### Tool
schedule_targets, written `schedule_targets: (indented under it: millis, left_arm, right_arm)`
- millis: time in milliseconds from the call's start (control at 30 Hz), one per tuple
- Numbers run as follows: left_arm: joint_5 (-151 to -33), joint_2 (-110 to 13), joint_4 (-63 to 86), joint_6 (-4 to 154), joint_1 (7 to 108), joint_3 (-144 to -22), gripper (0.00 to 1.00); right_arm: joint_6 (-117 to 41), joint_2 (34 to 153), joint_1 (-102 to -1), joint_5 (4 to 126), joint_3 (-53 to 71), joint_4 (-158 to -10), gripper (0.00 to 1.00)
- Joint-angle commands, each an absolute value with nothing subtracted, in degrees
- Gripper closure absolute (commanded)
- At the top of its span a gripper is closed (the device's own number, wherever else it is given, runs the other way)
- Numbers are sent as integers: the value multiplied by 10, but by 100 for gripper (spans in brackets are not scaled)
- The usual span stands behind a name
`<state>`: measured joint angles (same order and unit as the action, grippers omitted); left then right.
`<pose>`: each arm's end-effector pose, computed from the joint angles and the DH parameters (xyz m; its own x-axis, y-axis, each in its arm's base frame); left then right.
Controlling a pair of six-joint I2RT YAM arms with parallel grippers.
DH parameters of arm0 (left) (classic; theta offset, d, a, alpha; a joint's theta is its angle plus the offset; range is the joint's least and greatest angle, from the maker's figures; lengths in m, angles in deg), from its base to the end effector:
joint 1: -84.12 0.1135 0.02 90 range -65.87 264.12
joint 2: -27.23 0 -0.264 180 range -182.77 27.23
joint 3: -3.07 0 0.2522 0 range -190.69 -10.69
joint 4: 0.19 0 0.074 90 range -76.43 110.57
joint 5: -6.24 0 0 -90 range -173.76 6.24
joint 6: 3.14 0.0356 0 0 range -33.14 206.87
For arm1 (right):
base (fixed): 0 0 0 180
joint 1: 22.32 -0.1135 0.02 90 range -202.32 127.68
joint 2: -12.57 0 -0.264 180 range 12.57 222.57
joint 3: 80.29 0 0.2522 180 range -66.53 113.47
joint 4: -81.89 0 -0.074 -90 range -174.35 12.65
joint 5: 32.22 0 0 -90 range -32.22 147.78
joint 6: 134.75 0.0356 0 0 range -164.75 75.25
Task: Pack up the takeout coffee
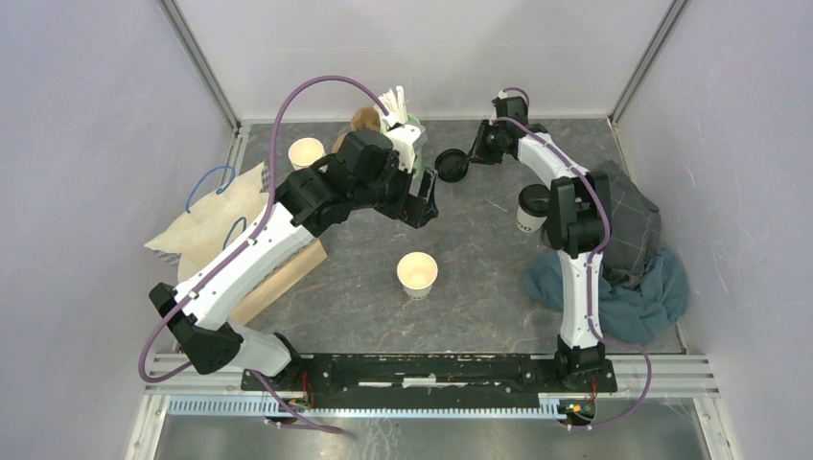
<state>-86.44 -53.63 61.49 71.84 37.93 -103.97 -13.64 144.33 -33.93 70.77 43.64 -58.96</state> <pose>0.2020 -0.2130 0.4218 -0.5819 0.2327 -0.7793 0.6175 0.7500 -0.2372 0.5076 0.1125 0.1966 -0.7921 0.3512 -0.4992 0.0735 0.8668 0.4932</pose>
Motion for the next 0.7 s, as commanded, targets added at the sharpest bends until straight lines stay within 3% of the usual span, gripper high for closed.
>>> schedule_targets:
  millis: [0, 100, 333, 667]
  left_arm:
    - [-879, -531, 603, 735, 383, -1044, 7]
    - [-881, -532, 601, 735, 383, -1044, 7]
    - [-886, -534, 600, 734, 383, -1043, 7]
    - [-886, -534, 600, 734, 383, -1043, 7]
  right_arm:
    - [-150, 1448, -341, 697, 459, -582, 74]
    - [-153, 1448, -341, 698, 459, -582, 78]
    - [-151, 1456, -343, 702, 469, -581, 77]
    - [-149, 1462, -346, 703, 474, -584, 93]
